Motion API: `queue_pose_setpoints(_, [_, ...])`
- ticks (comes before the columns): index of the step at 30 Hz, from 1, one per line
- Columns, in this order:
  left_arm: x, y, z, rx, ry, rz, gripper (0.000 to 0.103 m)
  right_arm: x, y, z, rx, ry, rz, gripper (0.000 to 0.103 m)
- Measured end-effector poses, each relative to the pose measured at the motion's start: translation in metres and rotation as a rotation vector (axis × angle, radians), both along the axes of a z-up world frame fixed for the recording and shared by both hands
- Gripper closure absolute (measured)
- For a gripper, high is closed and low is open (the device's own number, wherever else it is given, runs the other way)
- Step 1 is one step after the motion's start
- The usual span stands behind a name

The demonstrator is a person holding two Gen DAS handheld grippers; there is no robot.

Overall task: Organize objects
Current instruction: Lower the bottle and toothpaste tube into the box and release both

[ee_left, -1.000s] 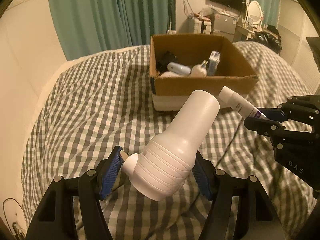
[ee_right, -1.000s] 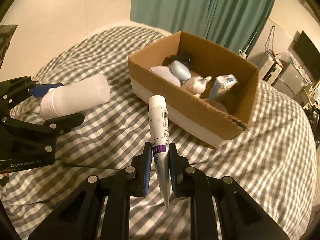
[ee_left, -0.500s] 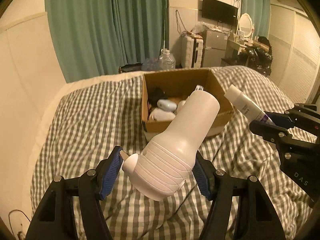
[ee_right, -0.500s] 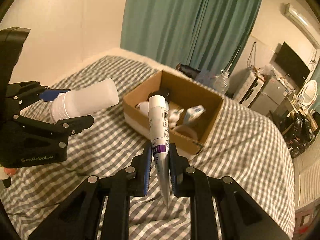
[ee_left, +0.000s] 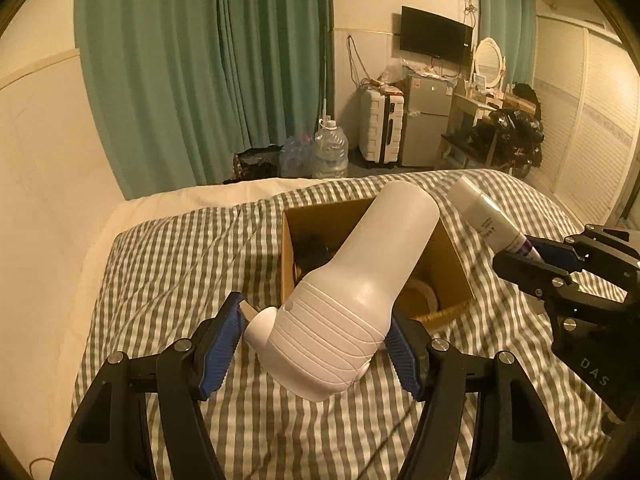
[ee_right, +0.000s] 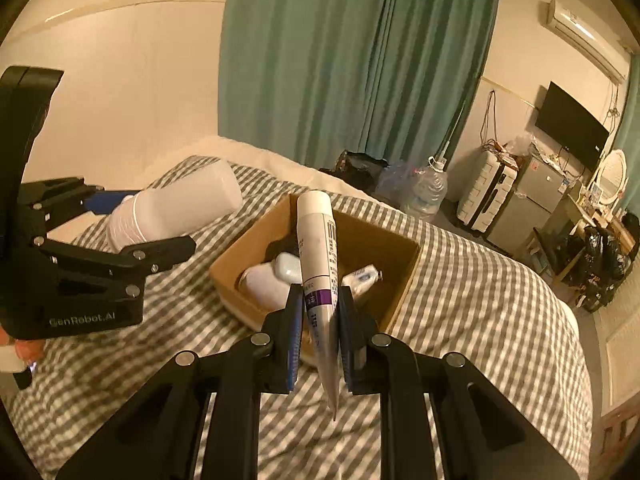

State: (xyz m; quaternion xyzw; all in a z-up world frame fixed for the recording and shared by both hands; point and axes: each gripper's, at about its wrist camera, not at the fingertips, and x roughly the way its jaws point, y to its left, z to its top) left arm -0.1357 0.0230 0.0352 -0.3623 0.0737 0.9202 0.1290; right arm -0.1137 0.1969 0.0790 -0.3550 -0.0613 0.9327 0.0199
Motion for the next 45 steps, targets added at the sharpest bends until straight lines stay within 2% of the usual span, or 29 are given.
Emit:
queue_pose_setpoints(7, [-0.046,0.021,-0.019,-0.009,-0.026,-0.024,0.034,-0.057,0.022,-0.024,-0.054,-0.031,-0.021,0.087])
queue_pose_setpoints(14, [-0.096,0.035,-0.058,-0.027,-0.083,-0.04,0.034,-0.106,0.047,-0.064,-0.093,-0.081,-0.042,0.087])
queue_pose_setpoints(22, [-0.13,0.049,-0.089,-0.036,-0.107,-0.048,0.034,-0.139,0.074,-0.097,-0.117,-0.11,-0.062,0.087])
queue_pose_setpoints(29, [-0.14,0.056,-0.118,-0.062,-0.151,-0.07,0.031,-0.142,0.083,-0.119,-0.152,-0.142,-0.051,0.085])
queue_pose_setpoints(32, [-0.135,0.056,-0.121,-0.065,-0.173,-0.092,0.02,-0.134,0.085,-0.113,-0.173,-0.112,-0.059,0.072])
queue_pose_setpoints(34, [-0.132,0.055,-0.118,-0.068,-0.161,-0.082,0.019,-0.13,0.087,-0.105,-0.2,-0.094,-0.065,0.064])
queue_pose_setpoints(42, [-0.101,0.04,-0.063,-0.031,-0.087,-0.046,0.013,-0.1,0.084,-0.047,-0.136,-0.033,-0.125,0.052])
queue_pose_setpoints(45, [-0.085,0.037,-0.04,-0.018,-0.061,-0.06,0.013,-0.086,0.08,-0.022,-0.118,-0.014,-0.131,0.048])
